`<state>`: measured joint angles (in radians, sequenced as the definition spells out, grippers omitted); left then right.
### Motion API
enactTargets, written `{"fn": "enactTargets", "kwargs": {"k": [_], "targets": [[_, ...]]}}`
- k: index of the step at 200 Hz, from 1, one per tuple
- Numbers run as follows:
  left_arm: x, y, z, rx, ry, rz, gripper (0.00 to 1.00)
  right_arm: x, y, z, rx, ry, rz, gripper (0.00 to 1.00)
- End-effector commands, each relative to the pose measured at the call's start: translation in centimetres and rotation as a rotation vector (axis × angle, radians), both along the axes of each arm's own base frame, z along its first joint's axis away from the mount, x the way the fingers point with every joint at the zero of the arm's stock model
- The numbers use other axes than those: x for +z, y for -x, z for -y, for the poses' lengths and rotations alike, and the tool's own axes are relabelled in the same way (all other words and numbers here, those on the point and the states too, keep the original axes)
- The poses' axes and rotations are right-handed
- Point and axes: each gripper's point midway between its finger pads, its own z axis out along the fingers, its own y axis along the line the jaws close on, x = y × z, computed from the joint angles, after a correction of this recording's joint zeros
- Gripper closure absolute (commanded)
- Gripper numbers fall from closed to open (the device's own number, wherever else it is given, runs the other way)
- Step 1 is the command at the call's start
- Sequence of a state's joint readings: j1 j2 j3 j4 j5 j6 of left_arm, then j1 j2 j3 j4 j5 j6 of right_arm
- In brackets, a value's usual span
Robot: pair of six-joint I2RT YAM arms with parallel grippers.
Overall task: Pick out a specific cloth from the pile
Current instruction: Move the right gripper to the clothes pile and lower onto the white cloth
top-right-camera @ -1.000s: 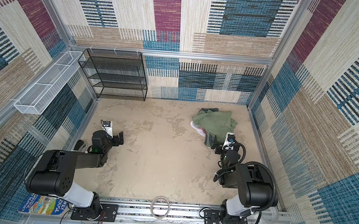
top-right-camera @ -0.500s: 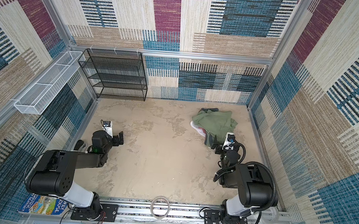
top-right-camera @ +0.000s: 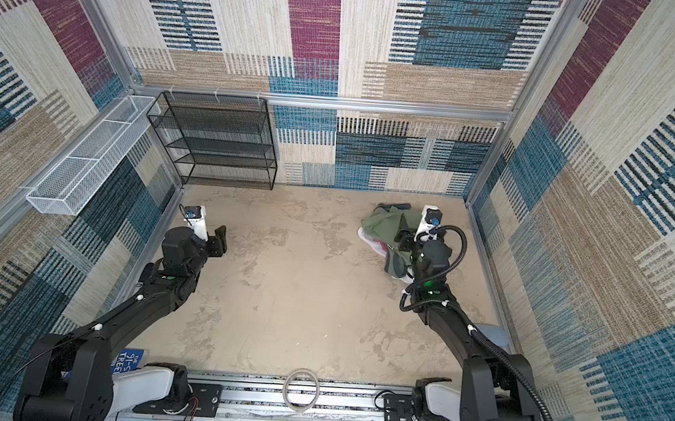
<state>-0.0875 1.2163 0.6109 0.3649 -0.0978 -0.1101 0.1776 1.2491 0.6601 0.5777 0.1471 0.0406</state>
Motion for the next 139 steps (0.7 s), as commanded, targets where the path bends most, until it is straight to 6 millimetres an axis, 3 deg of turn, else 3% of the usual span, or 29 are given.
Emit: {"fn": "enactTargets", "kwargs": {"k": [1,24,52,88,139], "targets": [[-1.3,0.8,2.4,-0.047,0.073,-0.114,0.33,-4.6,-0.1,-3.6,0.074,0.025,-0.25,0.27],[-1.7,0.7,4.3,-0.087,0.092,-0.2,0.34,-7.3,0.1,-9.2,0.21,0.02,-0.375,0.41],[-2.3,0.8,5.3,-0.091,0.151,-0.262,0.36,-10.9,-0.2,-13.2,0.296,-0.001,-0.504,0.63],[-3.2,1.2,5.8,-0.093,0.204,-0.291,0.36,-14.5,-1.1,-15.1,0.336,-0.061,-0.61,0.68],[-3.5,1.4,6.3,-0.108,0.226,-0.303,0.36,-18.3,-4.4,-16.4,0.295,-0.066,-0.713,0.72]]}}
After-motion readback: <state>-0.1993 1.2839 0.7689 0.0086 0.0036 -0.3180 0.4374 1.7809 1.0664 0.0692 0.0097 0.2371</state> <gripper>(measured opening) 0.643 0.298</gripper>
